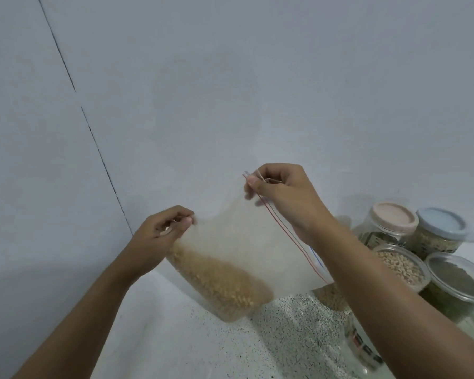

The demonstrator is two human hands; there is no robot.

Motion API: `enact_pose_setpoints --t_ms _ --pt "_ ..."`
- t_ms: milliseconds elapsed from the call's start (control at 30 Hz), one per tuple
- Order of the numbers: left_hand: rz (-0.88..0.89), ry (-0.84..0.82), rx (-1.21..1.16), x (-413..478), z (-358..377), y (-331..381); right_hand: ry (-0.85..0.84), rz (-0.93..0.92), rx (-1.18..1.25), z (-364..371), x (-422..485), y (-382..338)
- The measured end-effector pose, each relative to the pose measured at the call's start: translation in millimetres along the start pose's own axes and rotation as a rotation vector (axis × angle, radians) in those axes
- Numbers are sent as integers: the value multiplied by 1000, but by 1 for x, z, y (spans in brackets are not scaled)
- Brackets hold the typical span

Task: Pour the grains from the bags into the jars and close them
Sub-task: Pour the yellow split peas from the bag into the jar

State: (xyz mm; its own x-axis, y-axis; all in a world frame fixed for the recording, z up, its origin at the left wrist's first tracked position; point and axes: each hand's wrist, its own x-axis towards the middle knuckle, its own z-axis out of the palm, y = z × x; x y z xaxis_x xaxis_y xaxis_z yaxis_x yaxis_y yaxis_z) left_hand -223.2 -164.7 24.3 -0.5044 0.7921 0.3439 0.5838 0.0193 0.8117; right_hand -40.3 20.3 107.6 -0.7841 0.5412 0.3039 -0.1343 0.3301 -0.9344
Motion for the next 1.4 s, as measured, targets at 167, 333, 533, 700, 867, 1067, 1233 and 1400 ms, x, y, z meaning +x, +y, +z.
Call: enact_pose_setpoints --t_ms 167,333,533,700,867,1067,1233,1400 --pt "-19 8 24 -4 3 -6 6 27 -12 2 0 10" --pt "-86 -5 48 -10 2 -12 -14 31 -7 4 0 16" --pt "-399 201 -201 -28 -4 -56 15 21 45 2 0 25" --pt "-542 140 -800 -40 20 -89 23 37 49 1 0 32" --pt "-471 272 -771 -33 31 -82 56 20 31 -2 -1 39" --pt "-463 346 -692 -20 37 -78 69 -7 -72 -3 -3 48" --pt "-563 270 -859 -30 56 -93 68 -42 -83 -2 0 52" --pt "-561 291 -880 -26 58 -98 62 -44 -182 2 2 55"
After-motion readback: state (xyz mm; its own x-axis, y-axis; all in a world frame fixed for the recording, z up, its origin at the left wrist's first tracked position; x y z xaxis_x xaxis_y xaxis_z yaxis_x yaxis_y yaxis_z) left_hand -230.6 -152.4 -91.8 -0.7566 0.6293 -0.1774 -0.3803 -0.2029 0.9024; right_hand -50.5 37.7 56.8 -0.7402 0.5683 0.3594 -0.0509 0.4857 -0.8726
